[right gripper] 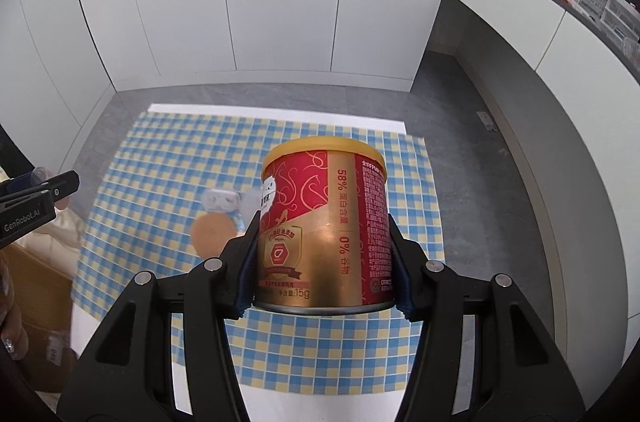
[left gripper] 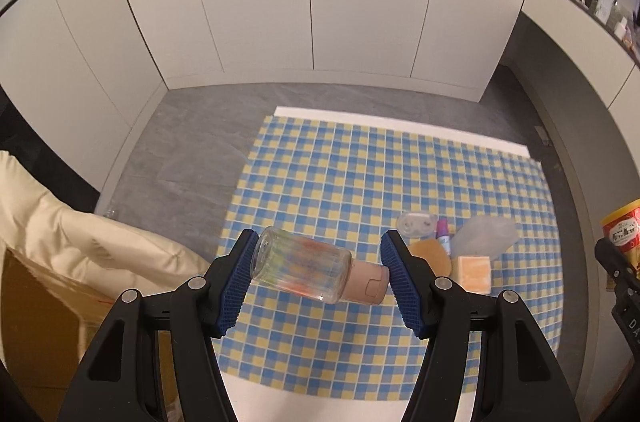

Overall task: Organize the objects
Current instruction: 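Lift the bottle and can and carry them back from the table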

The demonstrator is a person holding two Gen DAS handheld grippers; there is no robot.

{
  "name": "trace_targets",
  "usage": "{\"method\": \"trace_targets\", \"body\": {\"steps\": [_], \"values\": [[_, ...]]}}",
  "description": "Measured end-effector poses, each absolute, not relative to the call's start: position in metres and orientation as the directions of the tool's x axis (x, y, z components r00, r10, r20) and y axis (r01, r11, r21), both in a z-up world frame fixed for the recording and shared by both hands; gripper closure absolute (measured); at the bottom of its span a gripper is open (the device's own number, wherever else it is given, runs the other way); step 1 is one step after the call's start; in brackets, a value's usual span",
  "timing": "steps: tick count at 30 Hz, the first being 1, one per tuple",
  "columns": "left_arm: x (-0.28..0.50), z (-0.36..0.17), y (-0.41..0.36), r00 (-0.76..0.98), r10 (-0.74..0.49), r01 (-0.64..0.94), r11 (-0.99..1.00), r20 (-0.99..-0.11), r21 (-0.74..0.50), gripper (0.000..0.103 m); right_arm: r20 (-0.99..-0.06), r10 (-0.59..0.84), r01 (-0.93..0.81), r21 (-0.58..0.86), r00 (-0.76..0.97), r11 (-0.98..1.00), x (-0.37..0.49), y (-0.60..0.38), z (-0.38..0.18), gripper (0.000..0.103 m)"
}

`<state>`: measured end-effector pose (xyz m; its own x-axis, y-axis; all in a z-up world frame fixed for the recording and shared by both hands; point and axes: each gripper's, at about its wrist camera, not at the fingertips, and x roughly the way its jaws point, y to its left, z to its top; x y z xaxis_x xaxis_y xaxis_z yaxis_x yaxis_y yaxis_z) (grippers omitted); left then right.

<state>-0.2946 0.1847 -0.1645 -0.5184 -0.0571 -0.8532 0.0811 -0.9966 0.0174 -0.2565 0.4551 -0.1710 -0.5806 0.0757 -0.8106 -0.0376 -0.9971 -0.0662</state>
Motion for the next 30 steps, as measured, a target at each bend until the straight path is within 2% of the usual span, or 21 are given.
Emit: {"method": "trace_targets", "body": {"steps": [21,30], "values": [[-0.253,-0.021,0.205,-0.618,-0.024,0.028,-1.000,-0.786,0.009,0.039,-0.754,0.060,0.022,-0.099,-0.654,-0.995,-0.225,0.432,-0.032,0.047],[-0.234,-0.003,0.209,-0.622,-0.006,0.019,-1.000,-0.783,-0.008,0.039,-0.733,0.060,0.021,-0.101,-0.677,-0.995,-0.207,0.432,0.002,0.047]]}}
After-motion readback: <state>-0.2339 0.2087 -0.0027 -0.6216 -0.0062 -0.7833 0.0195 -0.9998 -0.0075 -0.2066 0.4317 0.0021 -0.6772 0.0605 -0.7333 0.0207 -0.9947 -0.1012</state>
